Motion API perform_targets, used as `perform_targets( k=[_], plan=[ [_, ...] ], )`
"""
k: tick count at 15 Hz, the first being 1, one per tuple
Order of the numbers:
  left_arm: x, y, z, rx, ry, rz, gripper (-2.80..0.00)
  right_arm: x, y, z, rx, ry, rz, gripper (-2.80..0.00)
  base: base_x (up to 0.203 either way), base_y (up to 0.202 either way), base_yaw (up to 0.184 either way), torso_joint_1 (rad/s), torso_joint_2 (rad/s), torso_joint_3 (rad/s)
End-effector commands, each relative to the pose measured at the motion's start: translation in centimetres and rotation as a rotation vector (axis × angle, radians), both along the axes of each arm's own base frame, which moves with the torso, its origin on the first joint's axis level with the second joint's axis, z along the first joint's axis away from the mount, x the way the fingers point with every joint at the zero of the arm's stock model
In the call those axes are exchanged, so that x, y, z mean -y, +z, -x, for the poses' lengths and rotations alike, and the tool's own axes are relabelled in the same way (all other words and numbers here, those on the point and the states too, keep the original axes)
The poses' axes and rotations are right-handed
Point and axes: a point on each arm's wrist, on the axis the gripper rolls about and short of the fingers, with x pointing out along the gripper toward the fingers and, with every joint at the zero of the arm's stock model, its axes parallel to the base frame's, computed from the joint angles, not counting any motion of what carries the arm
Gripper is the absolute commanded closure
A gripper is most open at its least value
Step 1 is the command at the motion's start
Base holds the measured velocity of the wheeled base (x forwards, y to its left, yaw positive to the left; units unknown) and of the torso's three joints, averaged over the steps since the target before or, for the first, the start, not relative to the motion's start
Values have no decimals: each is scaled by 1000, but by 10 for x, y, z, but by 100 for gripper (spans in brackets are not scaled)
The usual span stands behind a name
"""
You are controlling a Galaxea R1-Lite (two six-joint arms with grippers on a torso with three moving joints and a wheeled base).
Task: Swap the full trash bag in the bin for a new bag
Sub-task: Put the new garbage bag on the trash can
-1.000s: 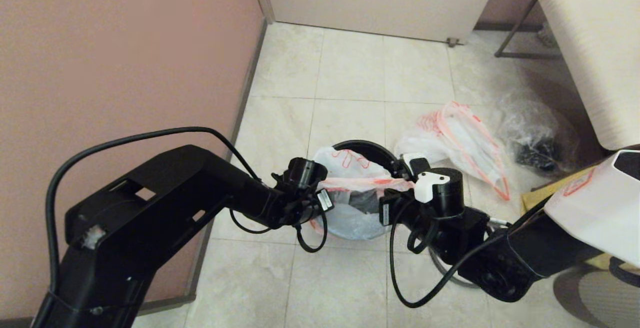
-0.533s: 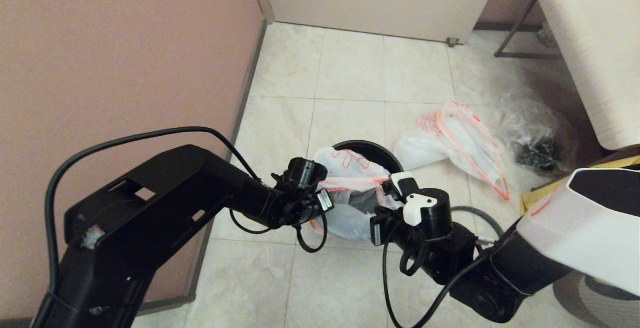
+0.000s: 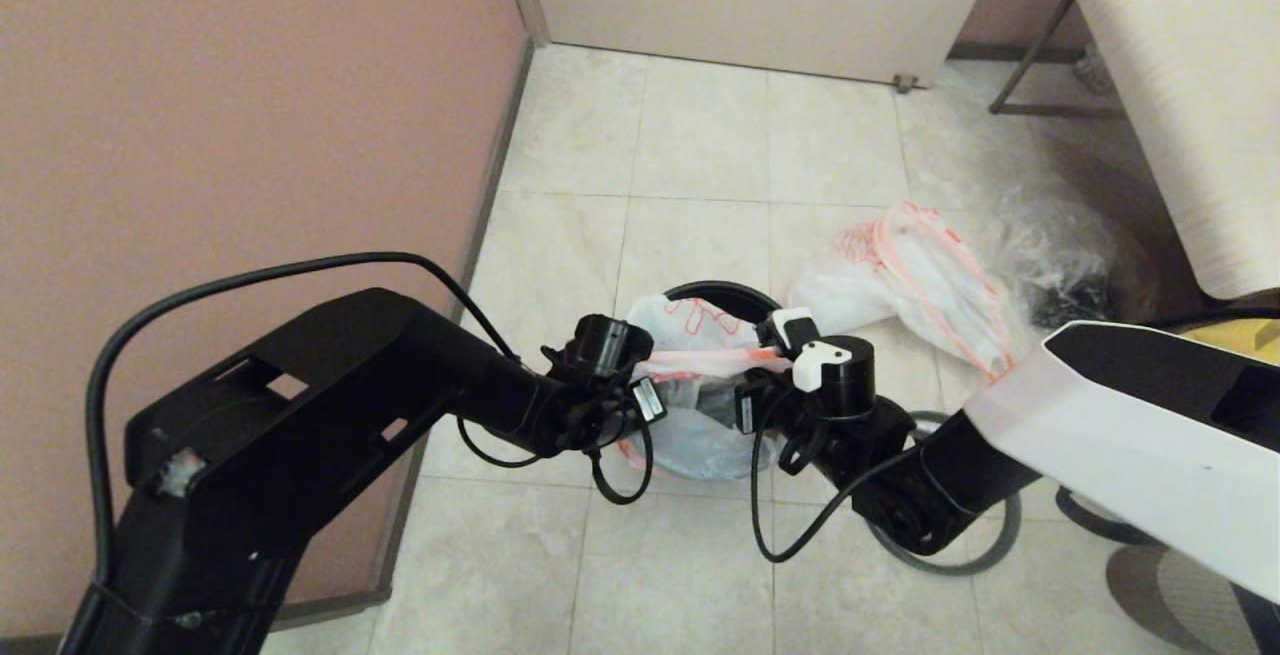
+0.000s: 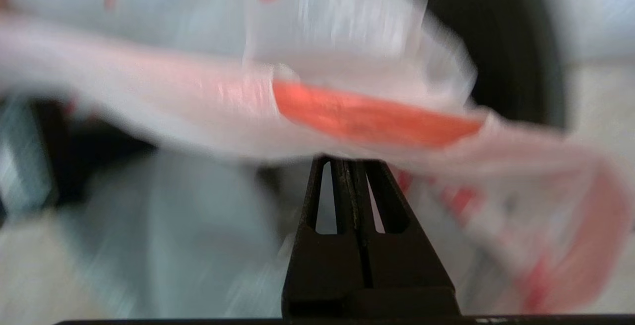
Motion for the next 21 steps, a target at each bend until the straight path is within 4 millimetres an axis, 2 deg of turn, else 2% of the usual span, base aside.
perform_targets(
  k=[1, 5, 7, 10, 13, 15, 17, 21],
  plan=[
    [0, 1, 0, 1, 3, 4, 0, 2, 6, -10, 31, -22, -15, 0, 0, 0, 0, 0, 0, 0],
    [0, -1, 2, -4, 1, 1, 0, 7, 34, -15, 95, -57, -51, 0, 0, 0, 0, 0, 0, 0],
    [1, -1, 3, -6, -1, 1, 0, 11, 40, -16, 104, -65, -57, 0, 0, 0, 0, 0, 0, 0],
    [4, -1, 8, -11, -12, -3, 0, 17, 37, -33, 111, -95, -59, 0, 0, 0, 0, 0, 0, 0],
    [4, -5, 12, -27, -17, -12, 0, 24, 43, -53, 134, -128, -70, 0, 0, 0, 0, 0, 0, 0],
    [4, -7, 15, -36, -20, -18, 0, 30, 42, -58, 129, -141, -65, 0, 0, 0, 0, 0, 0, 0],
    [1, -14, 19, -60, -19, -32, 0, 35, 33, -62, 114, -153, -43, 0, 0, 0, 0, 0, 0, 0],
    [-4, -12, 23, -68, -13, -33, 0, 54, 20, -75, 101, -178, 7, 0, 0, 0, 0, 0, 0, 0]
  ],
)
